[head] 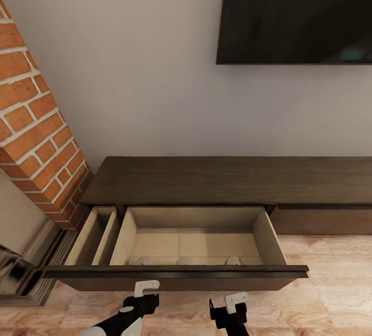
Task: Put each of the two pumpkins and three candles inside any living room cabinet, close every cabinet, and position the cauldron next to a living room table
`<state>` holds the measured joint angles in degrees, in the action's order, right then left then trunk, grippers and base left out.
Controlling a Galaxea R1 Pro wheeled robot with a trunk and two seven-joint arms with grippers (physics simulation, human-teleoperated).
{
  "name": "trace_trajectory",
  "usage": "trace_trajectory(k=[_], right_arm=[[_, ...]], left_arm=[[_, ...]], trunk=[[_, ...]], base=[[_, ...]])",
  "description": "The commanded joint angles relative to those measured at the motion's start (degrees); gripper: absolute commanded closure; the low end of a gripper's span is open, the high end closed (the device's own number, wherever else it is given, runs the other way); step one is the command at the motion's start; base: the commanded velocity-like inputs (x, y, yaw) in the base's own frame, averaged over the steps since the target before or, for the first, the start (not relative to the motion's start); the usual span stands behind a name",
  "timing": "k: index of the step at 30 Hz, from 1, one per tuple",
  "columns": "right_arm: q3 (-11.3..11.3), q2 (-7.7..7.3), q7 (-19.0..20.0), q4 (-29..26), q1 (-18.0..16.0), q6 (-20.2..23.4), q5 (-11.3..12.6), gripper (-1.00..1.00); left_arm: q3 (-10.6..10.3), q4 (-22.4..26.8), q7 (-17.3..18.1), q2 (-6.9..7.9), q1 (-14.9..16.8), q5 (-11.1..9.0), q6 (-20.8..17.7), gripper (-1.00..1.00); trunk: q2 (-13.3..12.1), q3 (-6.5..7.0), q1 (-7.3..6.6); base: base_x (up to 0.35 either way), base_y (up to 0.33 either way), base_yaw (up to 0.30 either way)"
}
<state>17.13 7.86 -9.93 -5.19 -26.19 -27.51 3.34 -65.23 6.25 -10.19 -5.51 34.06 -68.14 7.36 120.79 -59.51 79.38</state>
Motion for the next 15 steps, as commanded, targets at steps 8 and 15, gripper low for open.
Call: trace_trajectory(k=[8, 15], right_arm=[[0.01, -0.03, 0.00, 0.00, 0.00, -0.01, 0.00, -1.00], [-0.34, -0.32, -0.14, -0.16, -0.44, -0.01, 0.08, -1.00]], left_arm=[[0.01, 0.67, 0.00, 0.09, 0.29, 0.03, 0.00, -1.00], [-0.06, 0.69, 0.00, 0.23, 0.87, 0.03, -0.05, -1.00]], trunk=[[0.00, 0.00, 0.00], [0.00, 0.00, 0.00]], base=[[0.000, 0.000, 0.025], [0.000, 0.000, 0.001]])
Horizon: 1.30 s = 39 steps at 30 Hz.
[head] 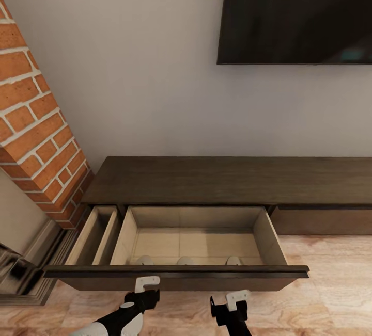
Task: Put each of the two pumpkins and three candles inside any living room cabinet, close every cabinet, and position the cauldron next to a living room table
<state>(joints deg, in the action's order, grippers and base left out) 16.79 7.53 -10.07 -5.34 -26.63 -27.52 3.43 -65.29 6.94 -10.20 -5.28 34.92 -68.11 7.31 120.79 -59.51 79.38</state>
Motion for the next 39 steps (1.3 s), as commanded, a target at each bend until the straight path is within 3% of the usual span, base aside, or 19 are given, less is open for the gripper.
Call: trace_trajectory(k=[1, 6, 8, 13, 28, 39], right_arm=[[-0.86, -0.03, -0.17, -0.01, -0.06, 0.01, 0.00, -1.00], [-5.16, -0.20, -1.22, 0.02, -1.47, 0.08, 0.05, -1.00], [-5.64, -0.23, -1.31, 0.05, -2.27, 0.14, 0.08, -1.00], [-5.94, -0.16, -1.35, 0.13, -4.27, 0.27, 0.16, -1.00], [-5.93, 0.11, -1.36, 0.42, -4.57, 0.19, 0.01, -1.00], [-5.84, 0.21, -1.36, 0.42, -4.57, 0.10, 0.00, -1.00]], left_arm=[[-0.01, -0.03, 0.00, 0.08, 0.20, 0.00, -0.01, -1.00], [-0.01, -0.13, 0.00, 0.12, 0.97, 0.00, -0.02, -1.00], [-0.01, -0.16, 0.00, 0.10, 1.24, 0.00, -0.02, -1.00], [-0.01, -0.17, 0.00, 0.08, 2.84, 0.01, -0.23, -1.00], [-0.19, -0.09, 0.18, 0.56, 3.40, 0.17, -0.11, -1.00], [-0.19, -0.09, 0.18, 0.54, 3.40, 0.17, -0.10, -1.00]], trunk=[[0.00, 0.00, 0.00], [0.00, 0.00, 0.00], [0.00, 0.00, 0.00], [0.00, 0.00, 0.00], [0.00, 0.00, 0.00], [0.00, 0.00, 0.00]], base=[[0.000, 0.000, 0.000], [0.000, 0.000, 0.000], [0.000, 0.000, 0.000], [0.000, 0.000, 0.000], [0.005, 0.000, 0.000], [0.307, 0.000, 0.000]])
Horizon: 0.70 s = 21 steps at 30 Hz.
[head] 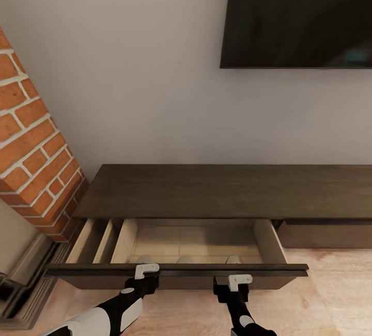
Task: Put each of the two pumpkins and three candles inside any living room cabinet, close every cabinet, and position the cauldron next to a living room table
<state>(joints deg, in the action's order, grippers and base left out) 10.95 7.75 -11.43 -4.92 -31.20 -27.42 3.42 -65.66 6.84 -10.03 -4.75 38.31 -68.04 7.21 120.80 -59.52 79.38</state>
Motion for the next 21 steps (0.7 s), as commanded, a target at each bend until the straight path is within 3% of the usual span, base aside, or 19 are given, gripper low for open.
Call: trace_trajectory(k=[1, 21], right_arm=[[-0.02, -0.01, 0.00, 0.00, 0.00, 0.00, 0.00, -1.00], [-0.05, -0.01, 0.00, 0.00, 0.00, 0.00, 0.00, -1.00]], left_arm=[[0.18, 0.01, 0.01, 0.00, 0.01, 0.10, 0.00, -1.00], [0.18, 0.01, 0.01, 0.00, 0.01, 0.10, 0.00, -1.00]], trunk=[[0.00, 0.00, 0.00], [0.00, 0.00, 0.00]], base=[[0.327, 0.000, 0.000], [0.327, 0.000, 0.000]])
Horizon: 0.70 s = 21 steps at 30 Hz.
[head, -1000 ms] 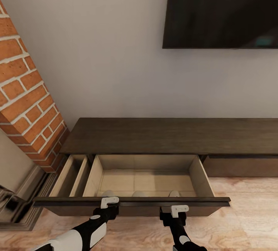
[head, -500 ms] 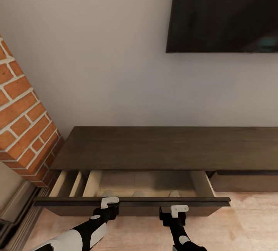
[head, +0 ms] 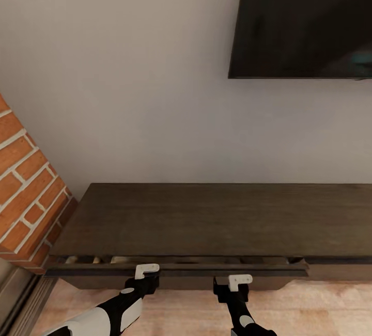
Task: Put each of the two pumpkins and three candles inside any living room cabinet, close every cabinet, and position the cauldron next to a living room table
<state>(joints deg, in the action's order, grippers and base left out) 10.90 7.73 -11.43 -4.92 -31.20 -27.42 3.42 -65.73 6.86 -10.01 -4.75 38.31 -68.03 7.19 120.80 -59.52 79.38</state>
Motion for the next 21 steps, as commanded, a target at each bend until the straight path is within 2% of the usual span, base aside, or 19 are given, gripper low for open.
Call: trace_trajectory(k=[1, 6, 9, 16, 21], right_arm=[[0.00, 0.00, 0.00, 0.00, 0.00, 0.00, -0.01, -1.00], [0.03, 0.02, 0.00, 0.00, 0.00, 0.00, -0.01, -1.00], [0.00, 0.12, 0.00, 0.00, 0.00, 0.00, -0.08, -1.00], [0.00, 0.01, 0.00, -0.06, 0.00, -0.08, -0.08, -1.00], [0.00, 0.00, 0.00, -0.07, 0.00, -0.09, -0.08, -1.00]], left_arm=[[0.25, -0.01, -0.01, 0.00, 0.01, 0.09, 0.01, -1.00], [0.25, -0.01, -0.01, 0.00, 0.01, 0.09, 0.01, -1.00], [0.25, -0.01, -0.01, 0.00, 0.01, 0.09, 0.09, -1.00], [0.24, -0.01, -0.01, 0.05, 0.01, 0.09, 0.10, -1.00], [0.25, -0.01, -0.01, 0.03, 0.01, 0.09, 0.10, -1.00]], trunk=[[0.00, 0.00, 0.00], [0.00, 0.00, 0.00], [0.00, 0.00, 0.00], [0.00, 0.00, 0.00], [0.00, 0.00, 0.00]], base=[[0.327, 0.000, 0.000], [0.323, 0.000, 0.000], [0.054, 0.000, 0.000], [-0.009, 0.000, 0.000], [-0.277, 0.000, 0.000]])
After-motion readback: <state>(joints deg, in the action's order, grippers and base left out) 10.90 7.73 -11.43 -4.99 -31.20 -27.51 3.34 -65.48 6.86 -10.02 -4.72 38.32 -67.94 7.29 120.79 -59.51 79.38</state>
